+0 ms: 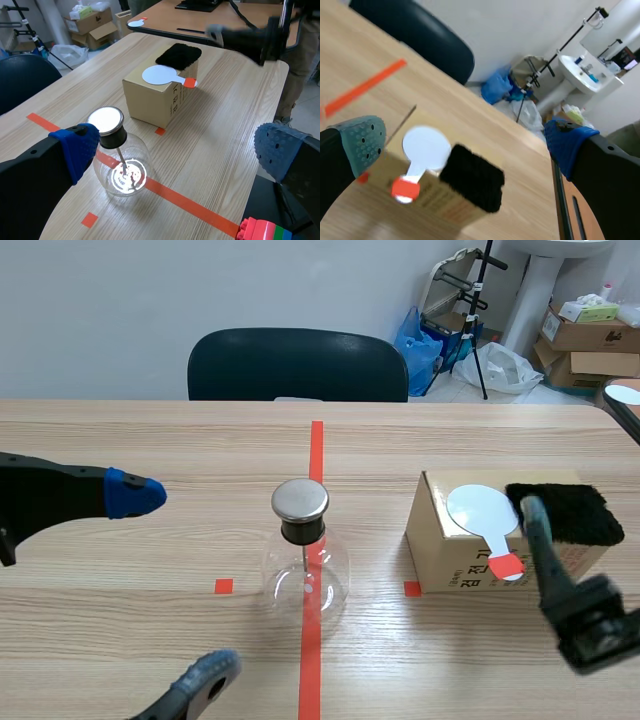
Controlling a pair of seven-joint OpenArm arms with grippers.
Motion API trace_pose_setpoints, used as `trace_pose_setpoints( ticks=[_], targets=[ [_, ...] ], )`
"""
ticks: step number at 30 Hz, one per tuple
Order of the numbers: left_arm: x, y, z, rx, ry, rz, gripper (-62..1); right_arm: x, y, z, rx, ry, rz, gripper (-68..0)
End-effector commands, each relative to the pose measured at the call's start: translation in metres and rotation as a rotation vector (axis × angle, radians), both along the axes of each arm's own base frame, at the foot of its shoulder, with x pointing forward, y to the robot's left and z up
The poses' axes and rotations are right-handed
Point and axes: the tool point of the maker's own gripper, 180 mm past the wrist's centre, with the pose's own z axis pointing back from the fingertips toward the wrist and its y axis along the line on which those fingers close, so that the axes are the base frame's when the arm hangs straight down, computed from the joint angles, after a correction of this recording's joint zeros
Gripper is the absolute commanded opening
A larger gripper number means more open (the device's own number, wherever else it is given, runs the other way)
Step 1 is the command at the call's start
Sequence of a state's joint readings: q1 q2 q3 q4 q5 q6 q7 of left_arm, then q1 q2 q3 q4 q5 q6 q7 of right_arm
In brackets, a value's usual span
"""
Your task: Do the electroscope experiment
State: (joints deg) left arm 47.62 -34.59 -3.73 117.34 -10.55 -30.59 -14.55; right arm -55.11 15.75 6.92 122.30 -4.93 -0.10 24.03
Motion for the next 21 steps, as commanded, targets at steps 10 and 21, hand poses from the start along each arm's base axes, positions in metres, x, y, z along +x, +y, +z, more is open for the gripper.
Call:
trace_pose_setpoints(
  ticks=[10,21],
  targets=[
    [0.000,-0.001,-0.001,-0.009,0.017,0.009,1.4,0.010,0.011,0.004,0.187,0.143,0.213,0.4],
    [0.000,-0.001,-0.001,-0.010,0.016,0.009,1.4,0.013,0.008,-0.002,0.251,0.170,0.237,0.4]
  ],
)
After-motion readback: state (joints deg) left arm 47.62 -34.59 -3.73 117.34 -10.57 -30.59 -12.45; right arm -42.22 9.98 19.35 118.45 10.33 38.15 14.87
